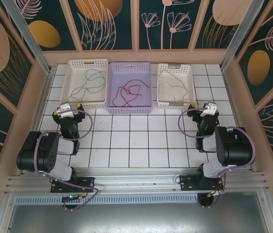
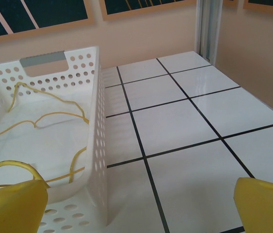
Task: Untangle the cables
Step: Reset both arms
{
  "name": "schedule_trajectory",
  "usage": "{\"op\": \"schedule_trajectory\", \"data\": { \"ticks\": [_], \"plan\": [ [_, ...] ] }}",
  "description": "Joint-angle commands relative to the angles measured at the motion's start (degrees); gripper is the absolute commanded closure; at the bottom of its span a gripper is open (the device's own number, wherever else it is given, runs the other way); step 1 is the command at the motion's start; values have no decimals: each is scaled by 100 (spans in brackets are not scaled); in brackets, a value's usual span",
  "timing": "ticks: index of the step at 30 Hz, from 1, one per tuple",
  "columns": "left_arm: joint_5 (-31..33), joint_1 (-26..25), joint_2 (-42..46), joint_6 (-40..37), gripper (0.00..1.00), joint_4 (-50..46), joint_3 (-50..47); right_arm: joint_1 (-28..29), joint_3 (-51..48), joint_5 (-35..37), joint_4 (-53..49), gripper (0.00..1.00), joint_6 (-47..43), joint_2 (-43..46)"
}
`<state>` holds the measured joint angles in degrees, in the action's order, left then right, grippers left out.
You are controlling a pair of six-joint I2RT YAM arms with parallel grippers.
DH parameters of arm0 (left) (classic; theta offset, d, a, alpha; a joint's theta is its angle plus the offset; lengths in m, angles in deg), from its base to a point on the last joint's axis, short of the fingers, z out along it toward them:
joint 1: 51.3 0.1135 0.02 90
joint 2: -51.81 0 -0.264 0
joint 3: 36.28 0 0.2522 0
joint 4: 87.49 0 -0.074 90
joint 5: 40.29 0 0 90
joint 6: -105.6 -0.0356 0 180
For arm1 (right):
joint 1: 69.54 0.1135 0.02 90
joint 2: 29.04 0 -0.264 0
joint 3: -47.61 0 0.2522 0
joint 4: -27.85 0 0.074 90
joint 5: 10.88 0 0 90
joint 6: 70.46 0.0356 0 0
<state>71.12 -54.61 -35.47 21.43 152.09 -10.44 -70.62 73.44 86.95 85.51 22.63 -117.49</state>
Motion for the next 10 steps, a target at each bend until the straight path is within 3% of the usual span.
{"op": "schedule_trajectory", "data": {
  "ticks": [1, 10],
  "plan": [
    [-49, 50, 13, 72, 1, 231, 13, 17, -5, -10, 267, 1, -2, 35],
    [-188, 50, 11, 16, 1, 242, 12, 19, -11, -5, 267, 1, -2, 29]
  ]
}}
